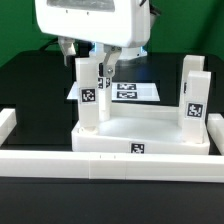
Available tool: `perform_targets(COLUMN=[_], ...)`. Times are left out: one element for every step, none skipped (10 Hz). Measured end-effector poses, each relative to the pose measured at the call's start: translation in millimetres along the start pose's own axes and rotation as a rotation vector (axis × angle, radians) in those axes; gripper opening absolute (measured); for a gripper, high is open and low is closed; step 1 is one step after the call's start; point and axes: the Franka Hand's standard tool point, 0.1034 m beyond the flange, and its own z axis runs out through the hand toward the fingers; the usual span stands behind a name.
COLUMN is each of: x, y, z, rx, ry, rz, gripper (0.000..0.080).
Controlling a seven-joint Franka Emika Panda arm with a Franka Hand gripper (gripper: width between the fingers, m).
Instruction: Assemble desk
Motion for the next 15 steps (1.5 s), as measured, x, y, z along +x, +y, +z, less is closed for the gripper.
perform_targets(x=[0.1,0.3,0.1,0.2,0.5,0.7,0.6,0.7,0.7,0.8,1.0,1.0,1.0,1.1,1.1], y=[0.8,0.9,0.9,1.0,1.4,1.7,1.6,1.9,1.9,2.0,2.4,2.5,2.6,2.7,2.8], z=[0.5,0.2,0.2,0.1,0.0,0.0,0.0,0.0,0.0,0.0,0.0,0.0,0.0,0.1,0.1], rx=[-0.01,-0.026,-0.031,-0.033,-0.033,-0.033,-0.033,-0.038,-0.038,-0.041,-0.045,-0.046,-0.046,-0.046,-0.046], ry=[0.002,0.007,0.007,0.006,0.005,0.004,0.003,0.002,0.001,0.0,-0.002,-0.004,-0.004,-0.004,-0.004], rz=[-0.101,-0.193,-0.263,-0.341,-0.425,-0.487,-0.518,-0.597,-0.664,-0.74,-0.828,-0.886,-0.92,-0.909,-0.909], gripper=[0.0649,0.0649,0.0649,0.0649,0.0649,0.0649,0.0649,0.0649,0.0649,0.0649,0.0649,0.0649,0.0631,0.0631,0.0442])
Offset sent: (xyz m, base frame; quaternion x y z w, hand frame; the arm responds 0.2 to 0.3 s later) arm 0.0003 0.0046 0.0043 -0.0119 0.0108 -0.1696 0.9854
